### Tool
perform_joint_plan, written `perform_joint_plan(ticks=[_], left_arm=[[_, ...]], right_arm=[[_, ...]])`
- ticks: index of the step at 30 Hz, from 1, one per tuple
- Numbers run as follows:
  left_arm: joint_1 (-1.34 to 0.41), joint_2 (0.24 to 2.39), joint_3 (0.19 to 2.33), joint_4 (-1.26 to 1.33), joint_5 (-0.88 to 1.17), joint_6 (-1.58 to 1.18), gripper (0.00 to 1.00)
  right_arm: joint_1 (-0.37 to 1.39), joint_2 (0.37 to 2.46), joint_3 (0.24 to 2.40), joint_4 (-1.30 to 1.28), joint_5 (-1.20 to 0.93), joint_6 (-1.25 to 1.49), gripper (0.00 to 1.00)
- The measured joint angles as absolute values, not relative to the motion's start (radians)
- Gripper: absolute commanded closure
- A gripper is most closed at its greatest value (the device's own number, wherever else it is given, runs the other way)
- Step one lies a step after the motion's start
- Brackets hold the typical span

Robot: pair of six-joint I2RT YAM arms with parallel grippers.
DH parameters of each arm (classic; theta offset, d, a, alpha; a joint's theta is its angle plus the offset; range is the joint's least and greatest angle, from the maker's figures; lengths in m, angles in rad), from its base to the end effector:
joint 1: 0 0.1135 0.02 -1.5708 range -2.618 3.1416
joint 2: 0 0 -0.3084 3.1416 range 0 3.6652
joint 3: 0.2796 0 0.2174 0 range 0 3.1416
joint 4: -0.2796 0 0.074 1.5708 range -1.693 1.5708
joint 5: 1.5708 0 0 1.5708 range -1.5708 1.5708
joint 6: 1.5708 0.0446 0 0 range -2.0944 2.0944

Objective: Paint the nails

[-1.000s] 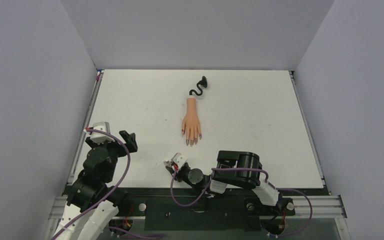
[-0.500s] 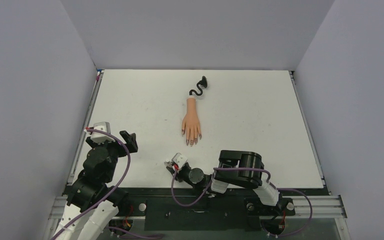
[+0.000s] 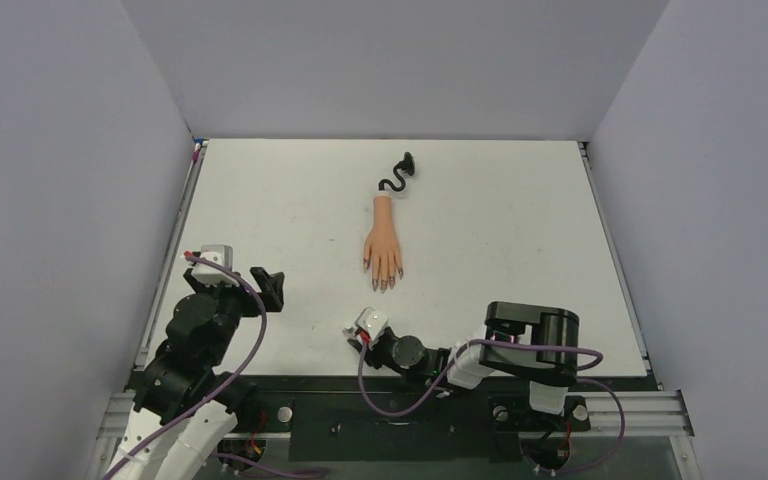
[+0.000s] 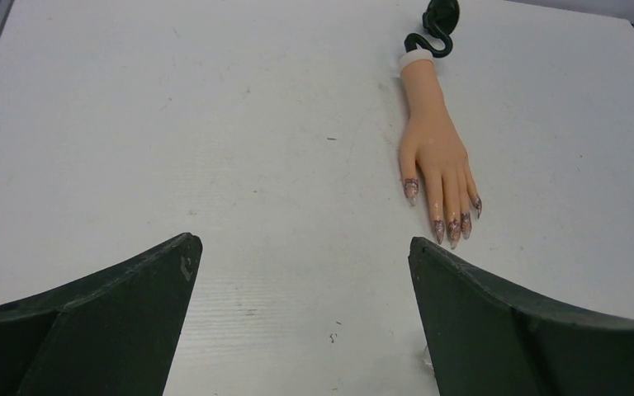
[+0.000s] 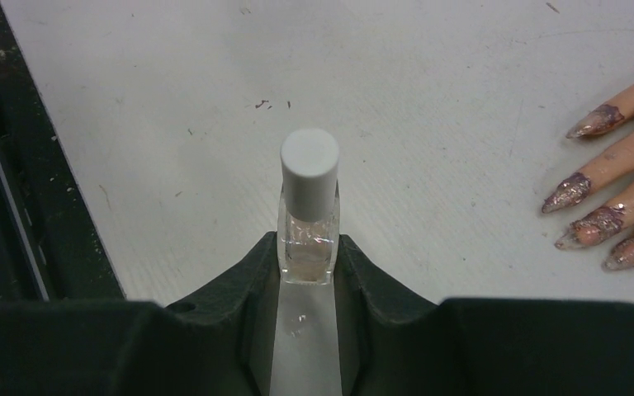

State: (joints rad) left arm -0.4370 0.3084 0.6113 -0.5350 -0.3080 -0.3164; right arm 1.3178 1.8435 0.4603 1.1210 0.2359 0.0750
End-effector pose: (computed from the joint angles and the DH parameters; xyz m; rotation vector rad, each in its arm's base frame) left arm 0.0248 0.0033 0.2999 -0.1113 1.7959 -0.2620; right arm 0.0888 0.3017 0.1860 -0.9587 1.6335 0.7566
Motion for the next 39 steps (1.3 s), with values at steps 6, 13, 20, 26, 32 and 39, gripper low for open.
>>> perform_joint_plan(ticks=[6,13,20,26,32,39], left_arm=[[-0.437,0.310,0.617,-0.535,-0.154,-0.284,0.03],[-0.437,0.337,0.636,-0.511,0.118,-0.268,0.01],[-0.437,0.372,0.633,-0.398,0.460,-0.287,0.00],[-0.437,0.410,0.587,-0.109,0.776,-0.398,0.11],[-0.478,0.526,0.595,0.119,0.971,-0.484,0.21],[-0.689,0.717,0.723,0.072,1.005,-0.371,0.30]], right_arm=[[1.323,1.655,0.396,0.994,0.216,0.080,1.00],[1.330,1.275,0.394,0.657,0.175,0.090,1.00],[1.337,0.916,0.454,0.278,0.140,0.117,1.00],[1.338,0.712,0.567,0.022,0.093,0.152,1.00],[1.339,0.632,0.630,-0.141,0.005,0.175,1.00],[1.343,0.651,0.690,-0.257,-0.100,0.173,1.00]])
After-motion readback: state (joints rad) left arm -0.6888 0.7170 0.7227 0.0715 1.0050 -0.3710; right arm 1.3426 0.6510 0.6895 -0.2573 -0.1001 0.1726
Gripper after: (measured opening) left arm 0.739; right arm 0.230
